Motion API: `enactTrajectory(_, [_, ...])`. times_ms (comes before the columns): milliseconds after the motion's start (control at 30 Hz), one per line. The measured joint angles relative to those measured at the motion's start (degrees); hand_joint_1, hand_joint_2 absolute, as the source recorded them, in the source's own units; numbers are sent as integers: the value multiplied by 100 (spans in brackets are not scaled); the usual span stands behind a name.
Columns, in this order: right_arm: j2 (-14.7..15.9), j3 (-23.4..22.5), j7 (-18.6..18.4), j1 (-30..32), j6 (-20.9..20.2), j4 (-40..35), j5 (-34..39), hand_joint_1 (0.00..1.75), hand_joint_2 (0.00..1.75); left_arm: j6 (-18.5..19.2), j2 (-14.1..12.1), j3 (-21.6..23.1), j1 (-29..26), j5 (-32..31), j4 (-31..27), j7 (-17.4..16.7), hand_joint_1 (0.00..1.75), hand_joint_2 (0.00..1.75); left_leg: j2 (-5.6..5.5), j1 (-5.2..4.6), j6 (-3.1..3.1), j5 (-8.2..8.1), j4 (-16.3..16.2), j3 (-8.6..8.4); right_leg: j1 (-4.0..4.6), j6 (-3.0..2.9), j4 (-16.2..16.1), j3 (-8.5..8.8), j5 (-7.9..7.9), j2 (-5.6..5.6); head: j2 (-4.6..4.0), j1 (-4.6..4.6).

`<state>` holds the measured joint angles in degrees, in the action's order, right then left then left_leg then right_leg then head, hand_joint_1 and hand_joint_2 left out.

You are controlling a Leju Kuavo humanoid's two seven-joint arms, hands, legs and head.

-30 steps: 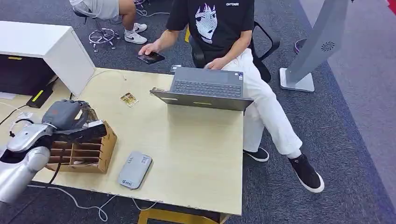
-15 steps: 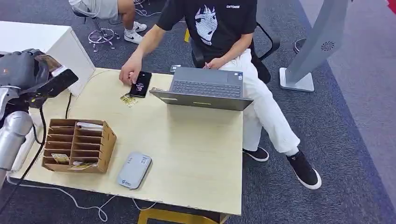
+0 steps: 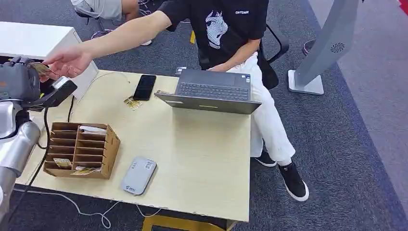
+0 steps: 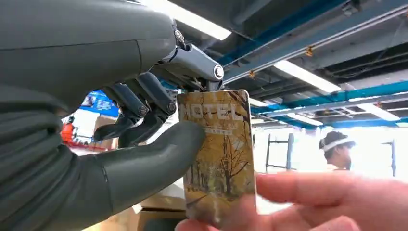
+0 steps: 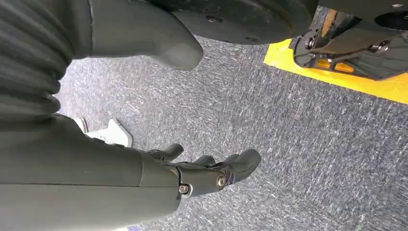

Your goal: Pass the card to the sensor for recognition and then transmit it.

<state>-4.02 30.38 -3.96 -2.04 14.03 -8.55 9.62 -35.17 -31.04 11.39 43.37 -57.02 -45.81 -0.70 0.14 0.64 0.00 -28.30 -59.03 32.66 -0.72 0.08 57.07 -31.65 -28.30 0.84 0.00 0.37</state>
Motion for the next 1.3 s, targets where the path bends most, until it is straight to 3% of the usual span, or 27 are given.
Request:
enactTrajectory(167, [0,0,9,2,33,-2,24,0,175,-30,103,-118,15,28,317,131,175,175,2,1,0,0,0,-1,0,0,0,-1,0,1,0,-2])
enactTrajectory(700, [15,0,68,3,22,-2,105,0,175,-9,260,-164,287,20,537,181,175,175,9,0,0,0,0,0,0,0,0,-2,0,7,0,-2])
enactTrajectory(733, [20,0,79,3,24,-2,105,0,175,-13,275,-181,293,61,542,192,66,175,10,0,0,0,0,0,0,0,0,-2,0,9,0,-2])
enactTrajectory(767, [24,0,79,3,24,-2,105,0,175,-15,295,-216,295,116,546,214,28,175,12,0,0,-1,0,0,0,0,0,-3,0,10,0,-2])
enactTrajectory(800, [26,0,79,3,26,-2,105,0,175,-19,306,-247,296,168,553,251,0,175,13,0,0,-1,0,0,0,0,0,-3,0,10,0,-2])
enactTrajectory(933, [37,0,77,4,42,-2,118,0,175,-33,385,-361,294,488,561,389,0,175,5,1,0,-1,0,1,0,0,-1,-4,0,6,0,0])
enactTrajectory(967, [42,0,77,3,44,-2,120,0,175,-28,420,-402,294,599,559,448,0,0,5,1,0,-1,0,0,0,0,-1,-4,0,6,0,-2])
enactTrajectory(1167, [48,0,77,6,66,-2,122,0,175,-11,614,-627,276,1215,502,745,0,0,4,0,0,0,0,0,0,1,0,-1,1,5,0,0])
enactTrajectory(1200, [48,0,77,7,68,-2,122,0,175,-11,636,-653,276,1248,481,763,0,175,4,0,0,0,-1,0,0,1,0,-1,1,6,0,-2])
enactTrajectory(1300, [48,0,62,8,70,-2,122,0,175,-30,697,-699,267,1424,367,850,0,175,4,0,0,0,-2,0,0,1,0,-1,1,6,0,-2])
